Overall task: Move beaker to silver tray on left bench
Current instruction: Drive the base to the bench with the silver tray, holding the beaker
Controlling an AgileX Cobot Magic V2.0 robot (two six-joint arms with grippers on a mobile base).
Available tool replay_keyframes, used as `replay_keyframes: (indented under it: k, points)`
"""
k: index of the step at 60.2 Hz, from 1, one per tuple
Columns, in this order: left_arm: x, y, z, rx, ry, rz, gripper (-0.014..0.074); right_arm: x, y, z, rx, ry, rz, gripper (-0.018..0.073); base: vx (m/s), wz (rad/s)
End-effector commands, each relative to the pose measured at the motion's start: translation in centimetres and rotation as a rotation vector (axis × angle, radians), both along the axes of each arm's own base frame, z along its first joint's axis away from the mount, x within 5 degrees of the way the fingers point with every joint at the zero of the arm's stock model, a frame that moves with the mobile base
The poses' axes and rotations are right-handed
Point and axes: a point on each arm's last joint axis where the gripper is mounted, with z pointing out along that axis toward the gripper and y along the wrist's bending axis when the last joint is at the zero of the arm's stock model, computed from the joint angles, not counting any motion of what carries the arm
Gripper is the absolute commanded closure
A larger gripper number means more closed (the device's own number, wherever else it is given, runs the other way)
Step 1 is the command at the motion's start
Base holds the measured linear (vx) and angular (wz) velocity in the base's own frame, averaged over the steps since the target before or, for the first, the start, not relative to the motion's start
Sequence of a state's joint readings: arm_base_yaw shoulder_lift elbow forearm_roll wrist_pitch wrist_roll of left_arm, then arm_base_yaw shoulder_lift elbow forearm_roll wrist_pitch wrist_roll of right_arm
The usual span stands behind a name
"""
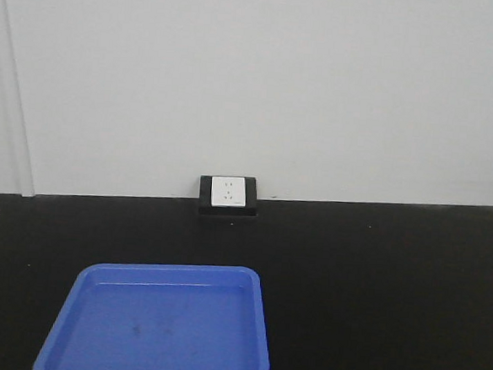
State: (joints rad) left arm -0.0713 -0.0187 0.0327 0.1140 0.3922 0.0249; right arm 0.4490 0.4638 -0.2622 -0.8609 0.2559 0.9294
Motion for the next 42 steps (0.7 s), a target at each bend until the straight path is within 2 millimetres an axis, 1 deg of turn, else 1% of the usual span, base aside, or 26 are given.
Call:
replay_keyframes:
  k: [1, 22, 42]
  points:
    - [0.20, -0.11, 0.08, -0.007, -0.069, -0.012, 0.0595, 0.10, 0.32, 1.28, 0.000, -0.063, 0.036, 0.0571, -0.19, -0.23]
    - [0.20, -0.11, 0.08, -0.007, -0.069, -0.012, 0.0595, 0.10, 0.32, 1.28, 0.000, -0.063, 0.036, 0.0571, -0.24, -0.13]
    - [0.20, -0.11, 0.08, -0.007, -0.069, -0.012, 0.0595, 0.10, 0.32, 1.28, 0.000, -0.063, 0.036, 0.0571, -0.29, 0.06]
